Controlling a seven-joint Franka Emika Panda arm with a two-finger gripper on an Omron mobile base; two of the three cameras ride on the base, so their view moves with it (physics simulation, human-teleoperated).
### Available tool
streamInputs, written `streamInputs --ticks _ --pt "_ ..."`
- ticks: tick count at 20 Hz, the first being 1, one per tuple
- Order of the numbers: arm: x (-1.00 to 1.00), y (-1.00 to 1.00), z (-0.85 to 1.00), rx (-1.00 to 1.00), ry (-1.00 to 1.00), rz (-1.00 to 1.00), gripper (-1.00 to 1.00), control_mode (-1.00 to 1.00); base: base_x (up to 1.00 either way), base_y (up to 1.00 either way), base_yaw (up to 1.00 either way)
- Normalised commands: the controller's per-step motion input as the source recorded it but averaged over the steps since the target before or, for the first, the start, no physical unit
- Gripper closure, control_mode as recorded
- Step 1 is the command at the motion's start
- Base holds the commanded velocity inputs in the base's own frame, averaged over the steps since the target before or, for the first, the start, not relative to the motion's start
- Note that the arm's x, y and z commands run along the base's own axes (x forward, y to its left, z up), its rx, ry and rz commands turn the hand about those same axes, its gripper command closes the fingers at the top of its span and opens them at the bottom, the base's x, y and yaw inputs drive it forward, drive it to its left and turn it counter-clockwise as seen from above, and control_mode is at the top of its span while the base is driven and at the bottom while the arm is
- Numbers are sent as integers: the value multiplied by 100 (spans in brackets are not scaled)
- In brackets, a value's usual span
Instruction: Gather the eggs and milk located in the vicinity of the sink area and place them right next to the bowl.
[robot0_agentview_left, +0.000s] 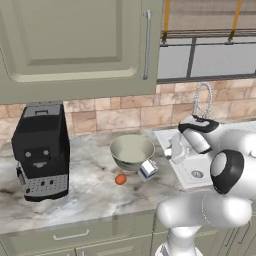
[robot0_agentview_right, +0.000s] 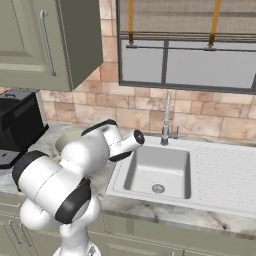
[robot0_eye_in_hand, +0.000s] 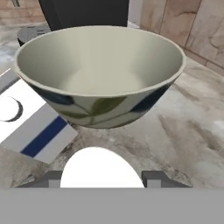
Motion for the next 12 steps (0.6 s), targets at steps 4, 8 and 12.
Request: streamInputs --ticks 4,8,12 --pt "12 2 -21 0 0 0 100 -100 0 0 0" --pt "14 9 -21 0 0 0 100 -100 0 0 0" --pt "16 9 -17 0 0 0 100 -100 0 0 0"
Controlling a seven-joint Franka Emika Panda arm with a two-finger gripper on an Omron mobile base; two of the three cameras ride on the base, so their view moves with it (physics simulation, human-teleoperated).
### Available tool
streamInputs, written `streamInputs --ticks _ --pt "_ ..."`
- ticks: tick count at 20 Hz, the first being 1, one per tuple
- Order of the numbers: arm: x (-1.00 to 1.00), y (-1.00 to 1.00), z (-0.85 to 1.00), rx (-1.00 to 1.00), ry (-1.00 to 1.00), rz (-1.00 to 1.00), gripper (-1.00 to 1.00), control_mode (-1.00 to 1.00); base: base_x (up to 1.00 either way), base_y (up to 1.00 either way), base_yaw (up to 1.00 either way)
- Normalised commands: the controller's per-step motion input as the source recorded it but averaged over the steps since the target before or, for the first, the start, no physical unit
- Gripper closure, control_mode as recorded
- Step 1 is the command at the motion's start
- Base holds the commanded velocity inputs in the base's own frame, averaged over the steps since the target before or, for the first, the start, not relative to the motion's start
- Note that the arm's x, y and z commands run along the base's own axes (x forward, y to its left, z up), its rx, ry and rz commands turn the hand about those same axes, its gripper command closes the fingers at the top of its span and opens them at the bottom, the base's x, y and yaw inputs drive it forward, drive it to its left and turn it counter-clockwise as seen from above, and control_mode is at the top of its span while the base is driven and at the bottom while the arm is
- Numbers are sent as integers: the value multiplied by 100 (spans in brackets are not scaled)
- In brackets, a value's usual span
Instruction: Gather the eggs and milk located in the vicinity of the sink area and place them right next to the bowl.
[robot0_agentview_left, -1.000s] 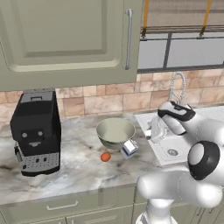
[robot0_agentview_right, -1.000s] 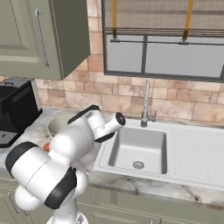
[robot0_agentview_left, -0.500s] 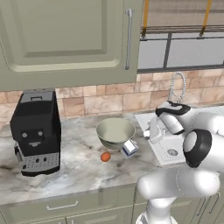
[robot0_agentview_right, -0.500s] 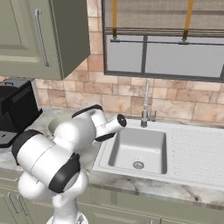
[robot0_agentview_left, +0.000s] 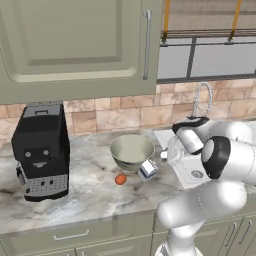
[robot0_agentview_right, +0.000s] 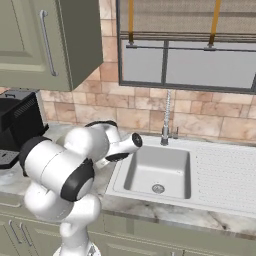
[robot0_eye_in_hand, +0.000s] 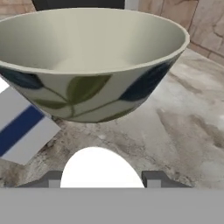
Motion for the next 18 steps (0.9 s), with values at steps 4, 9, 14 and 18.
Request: streamInputs --ticks 4,9,14,18 --pt "18 4 -14 0 0 3 100 -100 0 0 0" --pt "21 2 -17 0 0 4 100 -100 0 0 0" --pt "18 15 -16 0 0 5 100 -100 0 0 0" --pt "17 24 -10 0 0 5 100 -100 0 0 0"
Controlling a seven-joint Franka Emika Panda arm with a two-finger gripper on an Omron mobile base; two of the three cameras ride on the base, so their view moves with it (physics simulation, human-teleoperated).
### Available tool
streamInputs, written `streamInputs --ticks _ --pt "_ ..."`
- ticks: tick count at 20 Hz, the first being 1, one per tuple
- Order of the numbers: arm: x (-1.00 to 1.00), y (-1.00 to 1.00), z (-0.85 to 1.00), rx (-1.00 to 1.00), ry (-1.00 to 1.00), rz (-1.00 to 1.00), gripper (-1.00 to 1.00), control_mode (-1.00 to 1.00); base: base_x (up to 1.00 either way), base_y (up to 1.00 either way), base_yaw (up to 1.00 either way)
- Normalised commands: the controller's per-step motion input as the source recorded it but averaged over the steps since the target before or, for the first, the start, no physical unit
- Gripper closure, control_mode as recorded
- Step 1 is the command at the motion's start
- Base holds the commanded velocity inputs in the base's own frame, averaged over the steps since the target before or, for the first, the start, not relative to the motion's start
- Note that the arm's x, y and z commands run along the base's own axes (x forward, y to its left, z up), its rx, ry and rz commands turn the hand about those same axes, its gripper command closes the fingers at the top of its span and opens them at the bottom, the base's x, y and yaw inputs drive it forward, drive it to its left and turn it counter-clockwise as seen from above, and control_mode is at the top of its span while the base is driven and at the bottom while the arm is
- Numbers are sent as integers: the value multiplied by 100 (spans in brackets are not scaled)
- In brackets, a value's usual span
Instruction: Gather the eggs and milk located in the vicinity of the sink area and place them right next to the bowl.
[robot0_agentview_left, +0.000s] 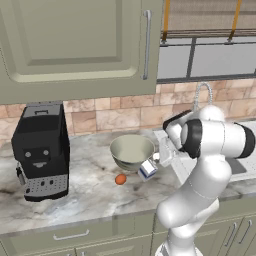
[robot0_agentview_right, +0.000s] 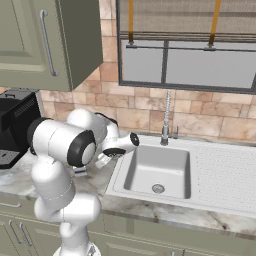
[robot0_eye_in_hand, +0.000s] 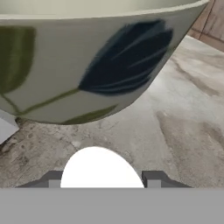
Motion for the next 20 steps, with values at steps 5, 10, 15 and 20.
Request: streamInputs --ticks 5,10,15,20 --pt "19 23 -12 0 0 4 100 -100 0 0 0" --pt "16 3 -22 0 -1 2 100 -100 0 0 0" --pt "7 0 -19 0 0 1 -100 -100 0 0 0" --pt "0 0 -12 0 0 1 -100 -100 0 0 0"
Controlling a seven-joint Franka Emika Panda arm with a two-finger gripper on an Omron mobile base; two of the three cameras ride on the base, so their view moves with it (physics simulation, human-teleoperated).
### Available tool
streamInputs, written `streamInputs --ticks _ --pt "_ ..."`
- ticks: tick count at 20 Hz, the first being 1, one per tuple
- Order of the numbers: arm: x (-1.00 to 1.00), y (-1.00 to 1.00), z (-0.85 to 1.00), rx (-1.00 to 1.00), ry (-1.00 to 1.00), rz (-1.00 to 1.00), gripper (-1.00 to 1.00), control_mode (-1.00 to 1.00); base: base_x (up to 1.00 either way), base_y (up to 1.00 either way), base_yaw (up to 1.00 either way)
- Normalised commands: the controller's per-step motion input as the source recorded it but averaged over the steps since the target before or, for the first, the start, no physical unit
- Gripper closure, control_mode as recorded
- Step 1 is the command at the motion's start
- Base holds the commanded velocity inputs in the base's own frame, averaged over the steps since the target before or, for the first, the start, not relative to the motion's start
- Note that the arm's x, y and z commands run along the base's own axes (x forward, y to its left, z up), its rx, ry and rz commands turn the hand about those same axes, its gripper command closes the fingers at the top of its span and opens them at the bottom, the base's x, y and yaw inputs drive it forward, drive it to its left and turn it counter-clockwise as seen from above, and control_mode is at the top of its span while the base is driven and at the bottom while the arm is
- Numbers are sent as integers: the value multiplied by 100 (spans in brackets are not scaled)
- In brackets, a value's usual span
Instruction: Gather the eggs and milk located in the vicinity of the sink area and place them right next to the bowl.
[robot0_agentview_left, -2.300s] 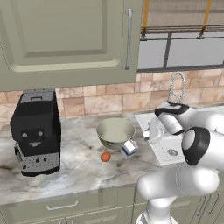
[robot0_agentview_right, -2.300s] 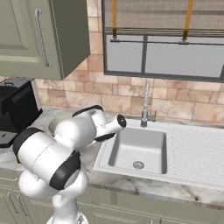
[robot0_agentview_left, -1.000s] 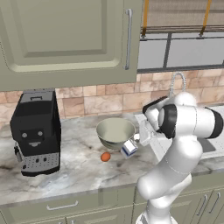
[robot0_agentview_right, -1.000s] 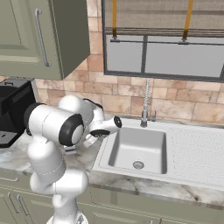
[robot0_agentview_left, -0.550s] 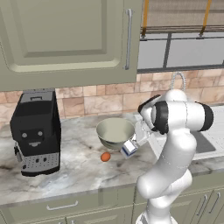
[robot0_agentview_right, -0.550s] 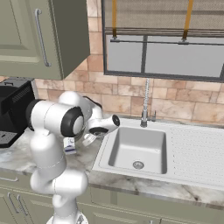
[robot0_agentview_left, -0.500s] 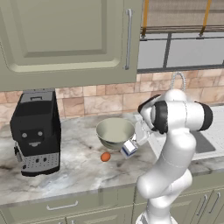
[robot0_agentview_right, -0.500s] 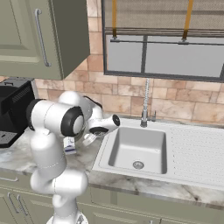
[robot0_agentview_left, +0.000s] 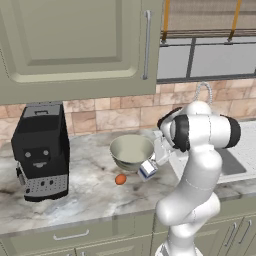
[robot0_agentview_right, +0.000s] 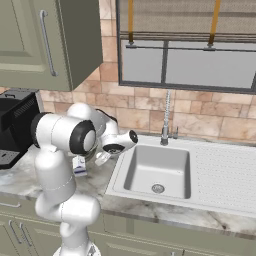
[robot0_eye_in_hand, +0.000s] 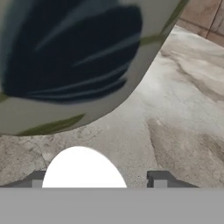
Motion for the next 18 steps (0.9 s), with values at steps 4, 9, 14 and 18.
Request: streamInputs --ticks 4,9,14,18 --pt "0 0 0 0 0 0 -100 -100 0 0 0" --pt "-14 0 7 0 -6 0 -100 -100 0 0 0" --pt "-34 0 30 0 -11 0 -100 -100 0 0 0" --pt "-47 0 46 0 -16 0 -100 -100 0 0 0"
